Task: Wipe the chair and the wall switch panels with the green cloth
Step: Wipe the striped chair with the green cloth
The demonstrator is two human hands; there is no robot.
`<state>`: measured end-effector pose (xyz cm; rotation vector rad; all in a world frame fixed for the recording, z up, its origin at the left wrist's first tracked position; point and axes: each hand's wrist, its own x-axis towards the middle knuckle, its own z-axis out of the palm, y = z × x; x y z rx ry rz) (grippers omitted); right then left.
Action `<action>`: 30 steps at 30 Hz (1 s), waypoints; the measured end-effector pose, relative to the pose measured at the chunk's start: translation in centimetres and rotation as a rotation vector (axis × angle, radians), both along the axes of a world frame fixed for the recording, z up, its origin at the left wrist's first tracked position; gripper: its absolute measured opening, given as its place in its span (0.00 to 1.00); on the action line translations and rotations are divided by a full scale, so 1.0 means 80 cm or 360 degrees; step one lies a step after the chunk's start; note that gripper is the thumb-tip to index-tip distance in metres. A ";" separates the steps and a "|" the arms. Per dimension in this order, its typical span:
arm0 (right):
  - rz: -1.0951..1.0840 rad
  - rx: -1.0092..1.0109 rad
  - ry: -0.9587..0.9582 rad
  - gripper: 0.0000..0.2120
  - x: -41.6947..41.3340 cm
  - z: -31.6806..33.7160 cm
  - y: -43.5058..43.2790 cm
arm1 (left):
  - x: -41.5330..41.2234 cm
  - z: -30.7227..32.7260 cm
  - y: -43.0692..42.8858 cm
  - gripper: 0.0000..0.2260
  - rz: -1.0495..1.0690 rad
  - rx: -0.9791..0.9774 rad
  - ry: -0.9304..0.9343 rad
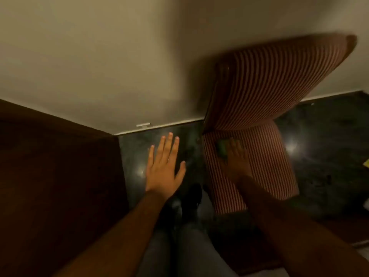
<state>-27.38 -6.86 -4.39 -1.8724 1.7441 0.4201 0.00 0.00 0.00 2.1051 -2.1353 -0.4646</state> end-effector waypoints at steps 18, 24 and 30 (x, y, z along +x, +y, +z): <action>-0.0026 0.0063 -0.0105 0.39 -0.045 -0.153 -0.041 | 0.009 -0.103 0.040 0.35 -0.0063 0.0270 -0.0241; -0.0010 -0.0010 -0.0220 0.37 -0.032 -0.119 -0.041 | 0.015 -0.074 0.040 0.36 -0.0046 0.0273 -0.0199; 0.0055 -0.0172 -0.0325 0.37 0.004 -0.043 -0.044 | 0.014 -0.018 0.005 0.36 -0.0013 0.0210 -0.0205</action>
